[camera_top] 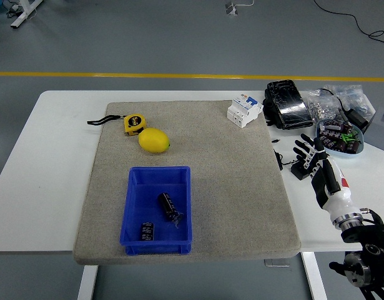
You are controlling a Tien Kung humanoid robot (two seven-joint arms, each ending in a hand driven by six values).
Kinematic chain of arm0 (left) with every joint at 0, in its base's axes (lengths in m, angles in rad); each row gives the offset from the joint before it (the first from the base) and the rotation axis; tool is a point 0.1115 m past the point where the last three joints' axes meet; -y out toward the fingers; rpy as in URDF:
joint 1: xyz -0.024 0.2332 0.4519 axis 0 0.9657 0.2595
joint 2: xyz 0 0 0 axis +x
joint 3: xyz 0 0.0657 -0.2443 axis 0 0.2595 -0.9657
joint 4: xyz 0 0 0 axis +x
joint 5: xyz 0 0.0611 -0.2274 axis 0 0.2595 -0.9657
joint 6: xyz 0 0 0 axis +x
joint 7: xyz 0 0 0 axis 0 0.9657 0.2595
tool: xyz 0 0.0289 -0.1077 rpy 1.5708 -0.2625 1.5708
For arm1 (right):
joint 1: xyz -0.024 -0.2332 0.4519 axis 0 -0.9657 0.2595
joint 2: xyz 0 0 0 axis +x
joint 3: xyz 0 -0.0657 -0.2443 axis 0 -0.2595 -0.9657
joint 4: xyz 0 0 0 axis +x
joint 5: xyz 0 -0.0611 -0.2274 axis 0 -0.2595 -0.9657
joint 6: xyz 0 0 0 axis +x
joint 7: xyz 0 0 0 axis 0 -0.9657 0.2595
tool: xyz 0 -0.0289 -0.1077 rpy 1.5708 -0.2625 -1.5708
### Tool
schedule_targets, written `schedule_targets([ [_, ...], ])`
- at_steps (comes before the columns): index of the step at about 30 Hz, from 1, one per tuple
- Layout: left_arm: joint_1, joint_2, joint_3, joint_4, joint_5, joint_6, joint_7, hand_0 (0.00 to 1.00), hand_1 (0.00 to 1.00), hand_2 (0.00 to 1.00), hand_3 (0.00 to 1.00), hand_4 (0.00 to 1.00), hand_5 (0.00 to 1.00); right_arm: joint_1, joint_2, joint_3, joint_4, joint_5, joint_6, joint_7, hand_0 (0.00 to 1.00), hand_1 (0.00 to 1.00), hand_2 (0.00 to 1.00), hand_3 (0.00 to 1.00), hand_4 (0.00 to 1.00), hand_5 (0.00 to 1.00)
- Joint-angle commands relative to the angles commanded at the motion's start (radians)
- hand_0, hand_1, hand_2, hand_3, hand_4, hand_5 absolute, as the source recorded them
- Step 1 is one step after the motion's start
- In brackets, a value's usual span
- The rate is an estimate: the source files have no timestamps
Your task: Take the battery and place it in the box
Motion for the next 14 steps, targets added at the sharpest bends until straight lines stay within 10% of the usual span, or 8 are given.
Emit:
schedule_targets([
  [14, -0.002, 0.002, 0.008, -0.001, -0.007, -0.002, -0.004, 0.709, 0.679, 0.749, 0.703, 0.765, 0.658, 0.003, 0.0, -0.006, -0.003, 0.006, -0.004, 0.003, 0.968, 0.883, 0.879, 0.907, 0.998, 0.998],
])
